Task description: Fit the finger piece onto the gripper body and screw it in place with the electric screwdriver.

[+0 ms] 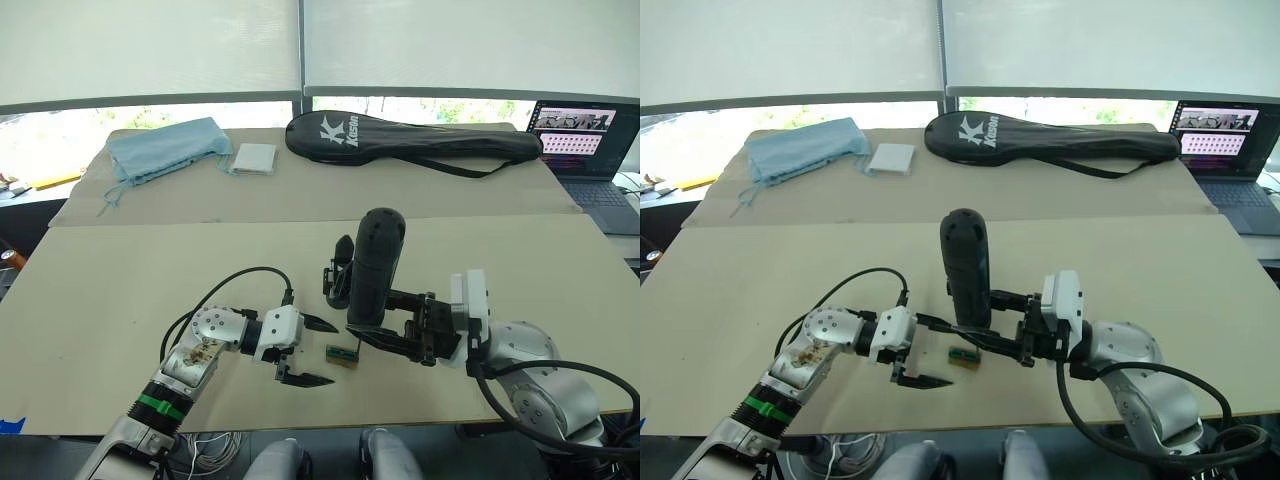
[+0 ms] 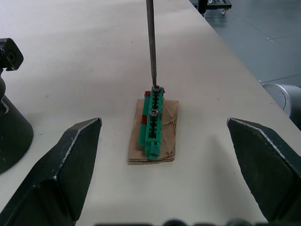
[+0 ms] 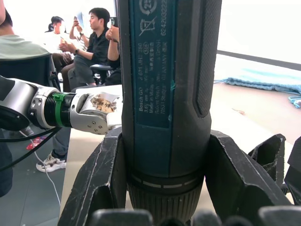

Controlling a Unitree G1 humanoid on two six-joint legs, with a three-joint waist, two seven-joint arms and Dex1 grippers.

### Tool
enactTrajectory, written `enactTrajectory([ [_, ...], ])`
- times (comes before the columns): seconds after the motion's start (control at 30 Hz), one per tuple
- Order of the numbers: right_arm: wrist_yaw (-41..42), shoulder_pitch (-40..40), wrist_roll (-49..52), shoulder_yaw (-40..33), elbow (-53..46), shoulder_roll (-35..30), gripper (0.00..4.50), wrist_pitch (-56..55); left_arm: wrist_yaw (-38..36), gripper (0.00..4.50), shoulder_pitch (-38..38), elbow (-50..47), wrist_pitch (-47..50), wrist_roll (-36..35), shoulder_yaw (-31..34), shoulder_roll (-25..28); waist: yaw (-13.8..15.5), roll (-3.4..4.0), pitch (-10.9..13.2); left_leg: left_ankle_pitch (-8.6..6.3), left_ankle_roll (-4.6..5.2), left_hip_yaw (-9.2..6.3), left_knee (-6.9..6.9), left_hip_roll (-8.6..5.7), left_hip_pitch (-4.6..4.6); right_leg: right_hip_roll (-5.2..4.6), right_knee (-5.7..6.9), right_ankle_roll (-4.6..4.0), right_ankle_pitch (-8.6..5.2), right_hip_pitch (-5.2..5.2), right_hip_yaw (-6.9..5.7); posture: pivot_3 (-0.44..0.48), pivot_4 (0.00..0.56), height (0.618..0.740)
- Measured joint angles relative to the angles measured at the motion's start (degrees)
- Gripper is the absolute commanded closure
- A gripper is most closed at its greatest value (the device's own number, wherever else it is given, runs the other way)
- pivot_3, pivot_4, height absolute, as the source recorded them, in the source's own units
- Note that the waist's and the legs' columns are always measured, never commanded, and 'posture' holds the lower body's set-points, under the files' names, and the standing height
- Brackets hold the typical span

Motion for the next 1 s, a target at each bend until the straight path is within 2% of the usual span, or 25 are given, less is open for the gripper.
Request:
enactTrajectory([
  [1.0,-0.6,0.0,-0.5,0.2,0.0,0.4,2.60,0.0,0.1,0.00,-0.3,0.0,0.1,0.0,0.0,0.0,0.0,0.00,0.0,0.00,0.00,0.00,0.00,0.00,0.00,0.00,0.00,0.00,0.00,0.00,0.00,0.000,0.150,0.736],
])
